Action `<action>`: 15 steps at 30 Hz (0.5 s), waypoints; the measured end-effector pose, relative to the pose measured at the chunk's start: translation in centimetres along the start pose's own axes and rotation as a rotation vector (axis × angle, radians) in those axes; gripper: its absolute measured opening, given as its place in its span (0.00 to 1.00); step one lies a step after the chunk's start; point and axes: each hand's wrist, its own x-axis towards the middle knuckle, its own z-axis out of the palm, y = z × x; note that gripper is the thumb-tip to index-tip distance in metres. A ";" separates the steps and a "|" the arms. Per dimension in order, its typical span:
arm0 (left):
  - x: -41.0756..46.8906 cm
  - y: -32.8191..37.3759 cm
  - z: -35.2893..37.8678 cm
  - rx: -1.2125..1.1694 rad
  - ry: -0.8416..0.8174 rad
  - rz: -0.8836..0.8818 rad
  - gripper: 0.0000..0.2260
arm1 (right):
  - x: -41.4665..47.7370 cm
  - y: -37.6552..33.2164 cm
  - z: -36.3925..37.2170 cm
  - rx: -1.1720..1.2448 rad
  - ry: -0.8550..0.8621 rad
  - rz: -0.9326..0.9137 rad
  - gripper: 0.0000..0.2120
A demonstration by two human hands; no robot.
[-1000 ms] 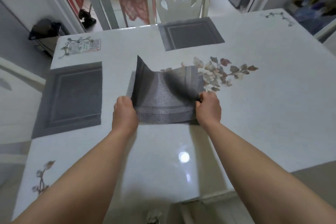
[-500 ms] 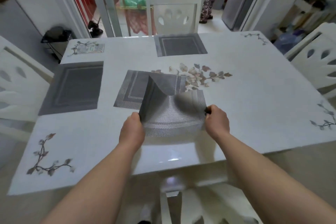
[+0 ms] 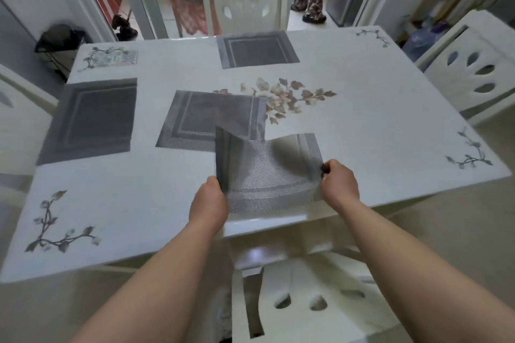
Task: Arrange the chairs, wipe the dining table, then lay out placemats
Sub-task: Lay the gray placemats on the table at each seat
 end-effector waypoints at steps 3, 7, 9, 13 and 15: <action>-0.6 0.3 1.2 0.035 -0.019 -0.034 0.08 | 0.3 1.6 -0.3 -0.035 -0.013 -0.019 0.13; -1.9 1.4 3.4 0.071 -0.054 -0.110 0.11 | 2.0 4.5 -0.6 -0.068 -0.050 -0.053 0.15; -2.4 1.7 4.3 0.080 -0.068 -0.139 0.11 | 2.6 5.9 -0.5 -0.092 -0.076 -0.072 0.17; -3.0 2.3 5.8 0.088 -0.032 -0.212 0.11 | 3.6 8.3 -0.2 -0.123 -0.126 -0.108 0.18; -3.2 2.6 6.1 0.089 -0.017 -0.250 0.13 | 3.9 8.9 0.0 -0.129 -0.143 -0.120 0.18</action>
